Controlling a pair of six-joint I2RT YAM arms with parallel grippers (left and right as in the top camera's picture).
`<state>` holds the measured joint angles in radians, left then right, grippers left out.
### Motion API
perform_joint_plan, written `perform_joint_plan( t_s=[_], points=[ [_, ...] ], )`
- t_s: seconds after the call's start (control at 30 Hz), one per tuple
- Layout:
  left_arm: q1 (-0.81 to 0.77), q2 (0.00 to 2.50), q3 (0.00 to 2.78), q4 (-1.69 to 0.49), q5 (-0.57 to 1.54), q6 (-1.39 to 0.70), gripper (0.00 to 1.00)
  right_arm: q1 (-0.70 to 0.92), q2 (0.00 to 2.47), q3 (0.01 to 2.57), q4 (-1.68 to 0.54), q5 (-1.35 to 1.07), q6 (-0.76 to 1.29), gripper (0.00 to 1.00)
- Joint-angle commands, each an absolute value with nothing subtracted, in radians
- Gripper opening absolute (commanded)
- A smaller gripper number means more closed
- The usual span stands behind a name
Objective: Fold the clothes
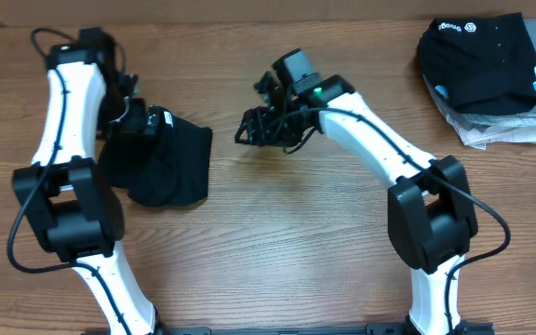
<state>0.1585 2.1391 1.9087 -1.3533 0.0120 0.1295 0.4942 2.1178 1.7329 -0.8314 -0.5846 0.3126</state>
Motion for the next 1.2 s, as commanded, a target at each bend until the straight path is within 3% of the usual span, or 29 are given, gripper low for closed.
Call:
perform_joint_plan(
  t_s=[0.0,0.27,0.57,0.83,0.93,1.17],
  points=[
    [0.187,2.106,1.958,-1.433,0.228,0.183,1.0,0.457,2.074,1.761,-0.839,-0.604,0.28,0.7],
    [0.149,2.018,1.986,-1.509,0.416,0.292,1.0,0.397,2.074,1.76,-0.844,-0.572,0.257,0.73],
    [0.097,2.034,1.93,-1.523,0.246,0.254,1.0,0.397,2.074,1.76,-0.84,-0.551,0.253,0.74],
    [0.095,2.04,1.806,-1.381,0.121,0.155,0.97,0.397,2.074,1.76,-0.839,-0.551,0.254,0.74],
    [0.094,2.04,1.798,-1.338,0.123,0.149,0.86,0.397,2.074,1.76,-0.84,-0.54,0.255,0.74],
    [0.089,2.04,1.732,-1.255,0.124,0.149,0.26,0.397,2.074,1.76,-0.84,-0.54,0.255,0.73]
  ],
)
